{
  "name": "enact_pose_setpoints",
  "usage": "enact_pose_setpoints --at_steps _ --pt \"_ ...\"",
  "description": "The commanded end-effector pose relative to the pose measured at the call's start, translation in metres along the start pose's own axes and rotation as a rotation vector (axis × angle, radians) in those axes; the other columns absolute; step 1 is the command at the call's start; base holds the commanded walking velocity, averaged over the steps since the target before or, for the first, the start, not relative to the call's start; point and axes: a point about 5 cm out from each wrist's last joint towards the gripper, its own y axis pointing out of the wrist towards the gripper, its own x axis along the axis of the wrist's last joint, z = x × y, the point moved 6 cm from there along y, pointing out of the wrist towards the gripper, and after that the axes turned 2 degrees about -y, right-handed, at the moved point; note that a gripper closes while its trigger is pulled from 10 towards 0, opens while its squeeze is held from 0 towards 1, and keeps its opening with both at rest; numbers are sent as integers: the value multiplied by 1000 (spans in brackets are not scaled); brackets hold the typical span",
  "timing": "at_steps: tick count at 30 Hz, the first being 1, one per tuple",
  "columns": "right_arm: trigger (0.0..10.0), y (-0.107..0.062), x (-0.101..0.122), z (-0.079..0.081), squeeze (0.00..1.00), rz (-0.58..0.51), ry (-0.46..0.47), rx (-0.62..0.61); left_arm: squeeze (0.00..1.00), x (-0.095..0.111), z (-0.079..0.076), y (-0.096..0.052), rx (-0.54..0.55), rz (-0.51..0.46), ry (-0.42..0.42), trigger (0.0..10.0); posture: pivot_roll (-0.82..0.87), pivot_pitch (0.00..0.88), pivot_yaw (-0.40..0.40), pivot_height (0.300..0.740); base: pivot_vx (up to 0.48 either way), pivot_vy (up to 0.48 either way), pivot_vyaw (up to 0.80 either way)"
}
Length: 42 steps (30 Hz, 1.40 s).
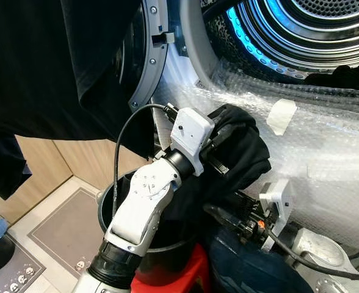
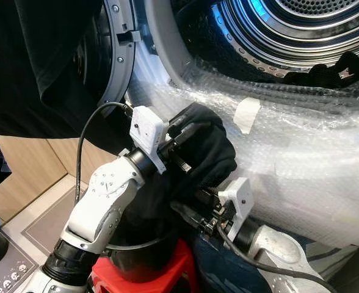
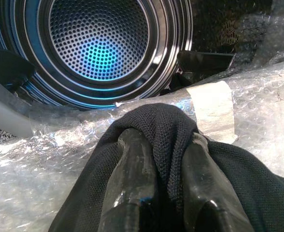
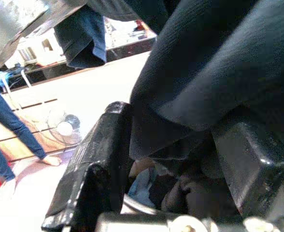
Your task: Clothes washing
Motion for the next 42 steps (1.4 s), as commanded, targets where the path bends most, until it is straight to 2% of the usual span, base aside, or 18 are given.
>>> enact_pose_setpoints --at_steps 1,4,7,8,15,22,23,24,25,31,32,33,35,36,42 --pt "10000 7 6 11 0 -14 -10 41 0 24 -2 10 -29 -80 49 471 -82 87 111 740 0 0 0" --pt "10000 23 8 9 0 -30 27 -7 0 24 -8 13 -36 -87 37 824 -78 89 112 740 0 0 0" --pt "10000 25 9 9 0 -33 34 -15 0 24 -9 14 -37 -89 34 824 -78 89 112 740 0 0 0" --pt "10000 34 12 9 0 -59 61 -44 0 23 -14 16 -40 -90 23 863 -76 91 113 740 0 0 0" --pt "10000 50 21 10 0 -112 130 -99 0 20 -22 21 -46 -101 0 824 -77 95 115 740 0 0 0" --pt "10000 58 19 -8 0 -135 218 -244 0 27 -27 26 -46 -131 -24 863 -77 96 115 740 0 0 0" --pt "10000 57 10 -19 0 -118 250 -317 0 32 -30 28 -46 -147 -34 863 -76 96 114 740 0 0 0" --pt "10000 57 10 -20 0 -117 252 -325 0 32 -30 28 -46 -150 -36 863 -76 96 114 740 0 0 0" --pt "10000 56 6 -28 0 -114 276 -372 0 34 -30 28 -43 -157 -47 863 -75 97 113 740 0 0 0" --pt "10000 54 7 -43 0 -129 310 -446 0 38 -32 30 -33 -172 -74 902 -72 96 111 740 0 0 0" --pt "9490 54 7 -44 0 -134 312 -450 0 40 -32 30 -33 -179 -81 941 -71 95 111 740 0 0 0" --pt "4431 54 7 -46 0 -140 318 -463 0 44 -34 31 -31 -191 -91 980 -70 93 110 740 0 0 0" --pt "4431 55 7 -47 0 -141 321 -469 0 45 -34 32 -31 -197 -96 980 -70 93 110 740 0 0 0" --pt "0 55 7 -47 0 -143 328 -470 0 49 -35 33 -30 -207 -104 1020 -70 91 109 740 0 0 0" --pt "0 56 5 -46 0 -145 341 -465 0 52 -37 33 -34 -217 -105 1059 -72 88 110 740 0 0 0"
